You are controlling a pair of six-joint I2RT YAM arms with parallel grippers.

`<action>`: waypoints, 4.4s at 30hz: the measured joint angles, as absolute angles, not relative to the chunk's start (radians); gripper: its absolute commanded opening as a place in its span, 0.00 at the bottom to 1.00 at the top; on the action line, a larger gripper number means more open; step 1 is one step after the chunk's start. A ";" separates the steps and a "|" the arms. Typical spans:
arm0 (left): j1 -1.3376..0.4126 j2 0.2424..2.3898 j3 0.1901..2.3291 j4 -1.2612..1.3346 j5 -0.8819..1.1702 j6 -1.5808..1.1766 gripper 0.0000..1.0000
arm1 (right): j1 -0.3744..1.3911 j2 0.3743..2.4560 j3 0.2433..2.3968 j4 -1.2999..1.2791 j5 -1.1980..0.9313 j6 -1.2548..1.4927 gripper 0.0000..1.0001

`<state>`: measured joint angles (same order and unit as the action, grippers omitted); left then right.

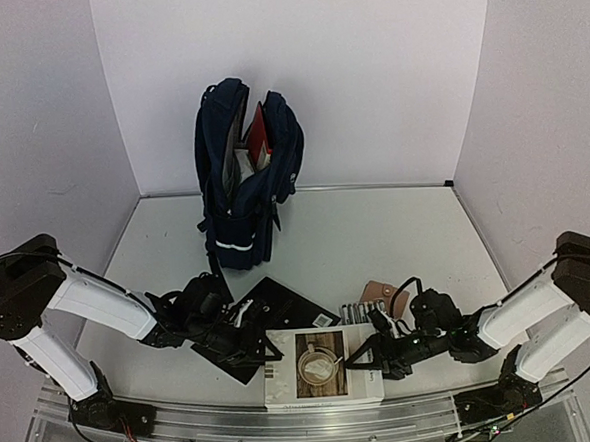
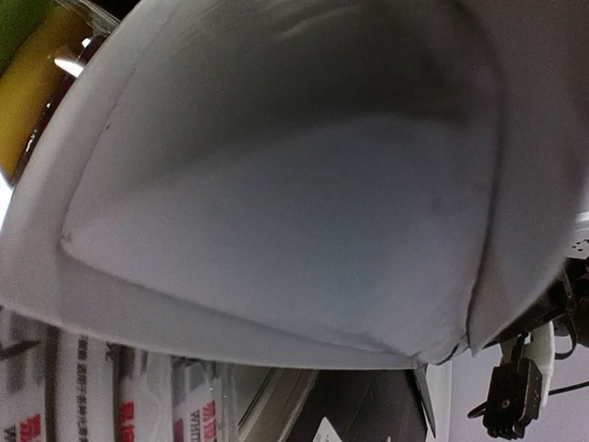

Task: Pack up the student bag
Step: Pick up the book from the center of the board, then place the book in the student bag.

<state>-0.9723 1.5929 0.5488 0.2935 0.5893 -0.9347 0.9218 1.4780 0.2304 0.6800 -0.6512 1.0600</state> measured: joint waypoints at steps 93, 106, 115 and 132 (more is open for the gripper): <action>-0.531 1.683 1.867 -0.552 -0.166 -0.134 0.00 | 1.083 2.069 2.217 -0.492 0.602 0.690 0.26; -0.532 1.616 1.746 -0.456 -0.220 -0.143 0.00 | 1.095 2.080 2.216 -0.547 0.666 0.725 0.26; -0.534 1.572 1.672 -0.404 -0.241 -0.155 0.00 | 1.103 2.162 2.290 -0.586 0.734 0.722 0.26; -0.521 1.494 1.543 -0.304 -0.051 -0.156 0.00 | 1.091 2.403 2.535 -0.615 0.771 0.685 0.24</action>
